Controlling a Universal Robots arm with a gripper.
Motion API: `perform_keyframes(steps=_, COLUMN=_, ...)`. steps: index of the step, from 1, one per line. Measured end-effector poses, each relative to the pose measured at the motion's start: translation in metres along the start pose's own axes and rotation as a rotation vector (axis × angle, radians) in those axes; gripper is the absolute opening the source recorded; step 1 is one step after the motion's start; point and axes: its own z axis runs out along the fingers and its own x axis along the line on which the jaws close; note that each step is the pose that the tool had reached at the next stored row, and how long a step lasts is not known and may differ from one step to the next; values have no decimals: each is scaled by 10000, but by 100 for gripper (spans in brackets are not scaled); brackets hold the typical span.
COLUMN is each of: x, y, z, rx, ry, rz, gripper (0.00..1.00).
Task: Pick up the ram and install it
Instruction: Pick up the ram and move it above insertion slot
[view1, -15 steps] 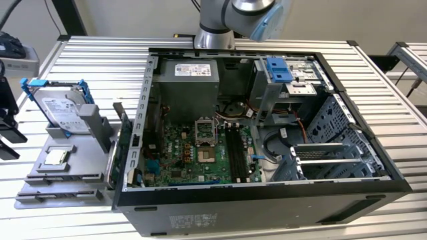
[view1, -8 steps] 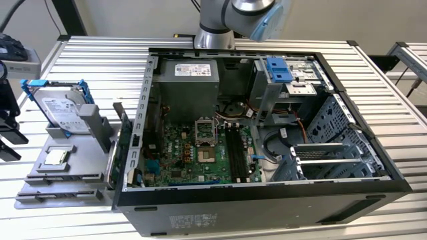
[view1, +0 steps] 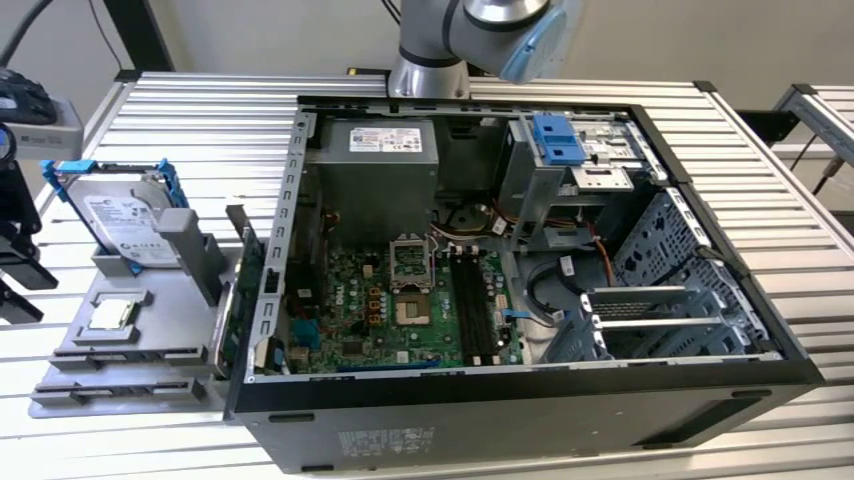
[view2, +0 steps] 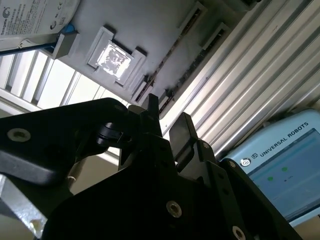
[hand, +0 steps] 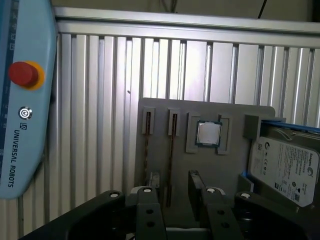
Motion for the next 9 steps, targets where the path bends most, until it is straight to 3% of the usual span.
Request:
perform_keyframes(steps=5, x=1, y=-1, z=5, rx=1, ry=-1, rz=-2, gripper=100)
perform_keyframes(steps=9, x=2, y=0, z=48, rx=1, ry=-1, rz=0, gripper=100)
